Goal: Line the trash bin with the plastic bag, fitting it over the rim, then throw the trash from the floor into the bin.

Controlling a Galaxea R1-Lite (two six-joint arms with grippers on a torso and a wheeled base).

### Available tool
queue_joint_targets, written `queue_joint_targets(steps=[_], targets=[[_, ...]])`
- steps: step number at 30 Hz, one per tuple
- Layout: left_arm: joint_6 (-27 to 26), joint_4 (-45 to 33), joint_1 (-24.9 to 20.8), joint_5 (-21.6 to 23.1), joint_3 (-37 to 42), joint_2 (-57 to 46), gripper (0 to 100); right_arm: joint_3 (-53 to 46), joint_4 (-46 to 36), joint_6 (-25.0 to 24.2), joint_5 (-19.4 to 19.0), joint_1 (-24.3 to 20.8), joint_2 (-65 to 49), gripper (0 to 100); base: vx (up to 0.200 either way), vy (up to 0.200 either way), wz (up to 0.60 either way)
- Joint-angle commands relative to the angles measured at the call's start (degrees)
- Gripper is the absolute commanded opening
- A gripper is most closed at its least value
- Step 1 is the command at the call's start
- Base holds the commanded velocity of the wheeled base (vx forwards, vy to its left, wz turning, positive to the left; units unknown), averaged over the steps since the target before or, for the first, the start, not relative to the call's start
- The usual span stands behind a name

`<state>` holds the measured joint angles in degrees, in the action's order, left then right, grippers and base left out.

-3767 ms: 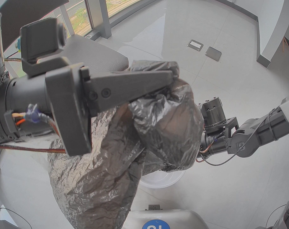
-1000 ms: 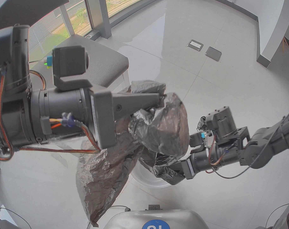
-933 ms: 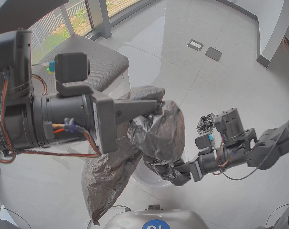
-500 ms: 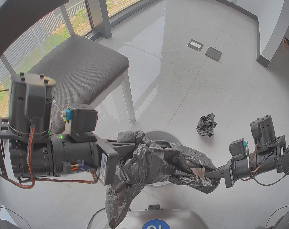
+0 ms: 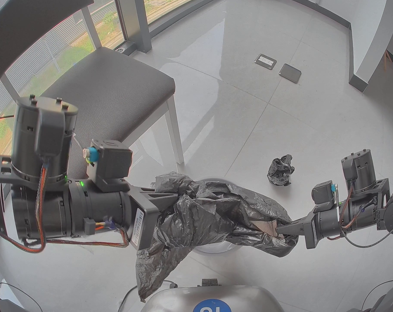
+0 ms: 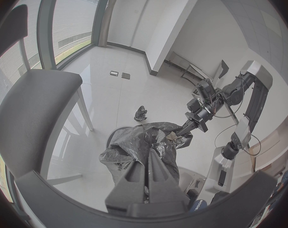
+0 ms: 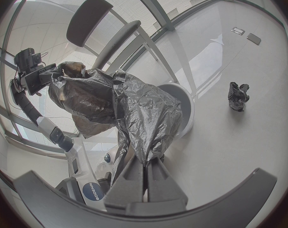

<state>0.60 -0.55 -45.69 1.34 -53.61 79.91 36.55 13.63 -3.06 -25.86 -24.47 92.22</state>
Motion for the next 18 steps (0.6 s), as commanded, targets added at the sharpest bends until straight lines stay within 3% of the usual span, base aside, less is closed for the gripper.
queue_joint_targets(steps=[1,6,11,18], targets=[[-0.95,0.11,0.25,0.07,0.79,-0.37,0,-0.25,-0.01,-0.02,0.02,0.03,0.33,0,0.000,0.000,0.00],[1.07,0.55,1.39,-1.08,-0.61,0.86,0,-0.34,0.17,-0.10,0.02,-0.05,0.41,0,0.000,0.000,0.00],[4.85,0.81,0.95,-6.35,-1.76,5.34,0,-0.16,0.43,-0.19,0.02,0.30,1.12,0,0.000,0.000,0.00],[4.85,4.50,0.87,-6.97,-4.83,11.06,0,0.37,0.78,-0.02,0.02,2.93,2.08,0,0.000,0.000,0.00]])
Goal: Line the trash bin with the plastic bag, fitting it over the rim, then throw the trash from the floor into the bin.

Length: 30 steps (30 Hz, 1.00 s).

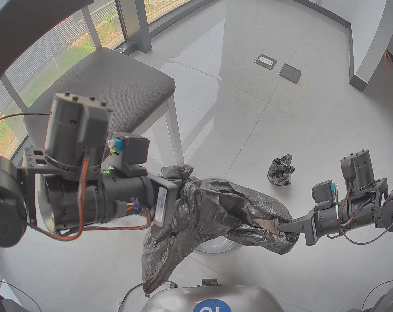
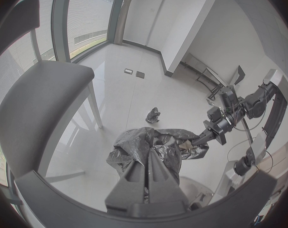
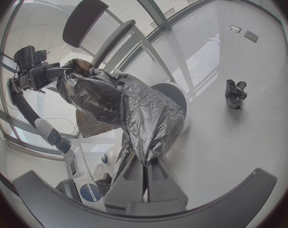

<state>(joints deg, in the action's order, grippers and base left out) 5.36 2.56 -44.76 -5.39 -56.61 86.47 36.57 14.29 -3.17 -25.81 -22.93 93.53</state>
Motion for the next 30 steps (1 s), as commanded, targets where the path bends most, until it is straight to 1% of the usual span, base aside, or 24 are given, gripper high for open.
queue_joint_targets(steps=[1,8,13,17,24,30], targets=[[-0.09,3.59,-0.06,-0.41,-3.24,6.70,0,0.61,0.21,0.09,-0.03,1.75,0.52,0,0.000,0.000,0.00],[-0.62,9.74,-1.03,-0.32,-3.94,12.32,0,0.34,0.21,0.18,-0.03,2.01,-1.07,0,0.000,0.000,0.00],[-1.41,14.31,-0.76,0.03,-5.53,16.89,0,-0.45,0.21,0.27,0.14,2.63,-2.12,0,0.000,0.000,0.00],[-2.20,15.28,-0.68,0.29,-8.87,19.88,0,-1.77,0.21,1.15,0.14,3.51,-3.61,0,0.000,0.000,0.00],[-2.29,15.28,-1.03,0.91,-14.84,24.63,0,-4.14,0.30,1.76,-0.03,3.68,-7.04,0,0.000,0.000,0.00],[-2.29,16.51,-1.12,1.61,-16.60,27.17,0,-4.49,1.01,1.68,-0.03,3.59,-9.06,0,0.000,0.000,0.00]])
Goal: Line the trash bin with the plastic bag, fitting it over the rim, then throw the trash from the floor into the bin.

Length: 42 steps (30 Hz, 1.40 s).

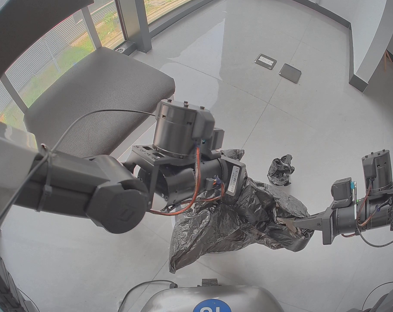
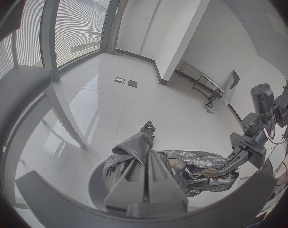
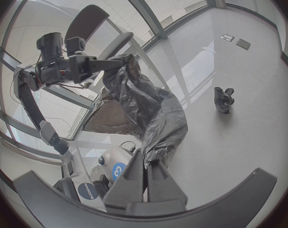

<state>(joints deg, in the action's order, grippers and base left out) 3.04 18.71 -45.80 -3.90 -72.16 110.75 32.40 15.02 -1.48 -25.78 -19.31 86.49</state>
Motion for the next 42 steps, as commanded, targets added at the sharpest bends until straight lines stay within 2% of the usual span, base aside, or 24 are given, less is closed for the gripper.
queue_joint_targets(steps=[1,11,18,24,25,28,36,42], targets=[[0.04,0.97,0.01,0.30,-1.32,3.59,0,-0.32,0.36,-0.02,-0.23,0.06,-2.47,0,0.000,0.000,0.00],[-1.37,1.68,0.45,1.00,-2.99,5.53,0,-0.94,0.45,-0.11,-0.41,-0.29,-4.05,0,0.000,0.000,0.00],[-3.39,1.50,2.03,0.82,0.09,-0.01,0,-0.94,2.38,0.24,-0.41,-0.73,-3.08,0,0.000,0.000,0.00],[-3.74,1.68,3.09,0.21,-0.27,-1.15,0,-1.03,6.69,3.85,-0.32,-0.20,-1.68,0,0.000,0.000,0.00],[-3.74,1.94,3.44,0.12,-0.27,-1.24,0,-0.94,8.01,6.31,-0.32,-0.11,-1.06,0,0.000,0.000,0.00],[-3.83,2.82,3.96,0.03,-0.18,-1.24,0,-1.03,9.85,9.03,-0.41,-0.11,0.08,0,0.000,0.000,0.00],[-5.50,5.55,3.44,0.74,-0.35,3.86,0,-1.90,15.92,12.29,-0.58,-0.47,6.06,0,0.000,0.000,0.00],[-5.58,8.09,3.35,1.79,-2.64,8.16,0,-1.82,16.97,14.31,-0.94,-0.20,6.14,0,0.000,0.000,0.00]])
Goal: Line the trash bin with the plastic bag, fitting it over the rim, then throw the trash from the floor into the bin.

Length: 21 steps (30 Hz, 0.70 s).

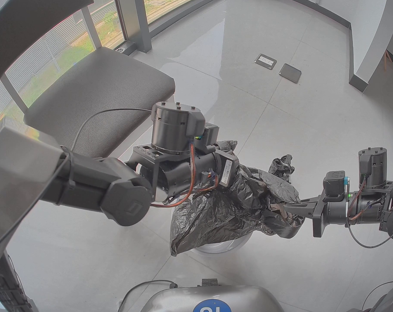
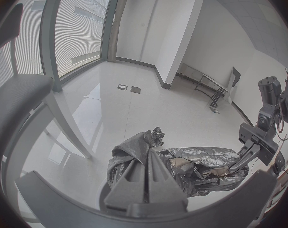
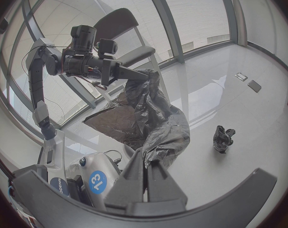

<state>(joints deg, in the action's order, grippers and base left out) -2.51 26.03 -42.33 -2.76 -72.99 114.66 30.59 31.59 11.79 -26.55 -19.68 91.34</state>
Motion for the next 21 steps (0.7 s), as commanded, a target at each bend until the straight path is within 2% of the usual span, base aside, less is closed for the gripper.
queue_joint_targets(steps=[1,21], targets=[[-0.04,0.87,-0.13,0.82,-2.25,4.69,0,0.09,0.41,1.48,-0.17,0.16,1.20,0,0.000,0.000,0.00],[-1.00,0.87,0.14,1.96,-8.75,12.25,0,-0.53,1.29,2.80,-0.52,0.16,-3.10,0,0.000,0.000,0.00]])
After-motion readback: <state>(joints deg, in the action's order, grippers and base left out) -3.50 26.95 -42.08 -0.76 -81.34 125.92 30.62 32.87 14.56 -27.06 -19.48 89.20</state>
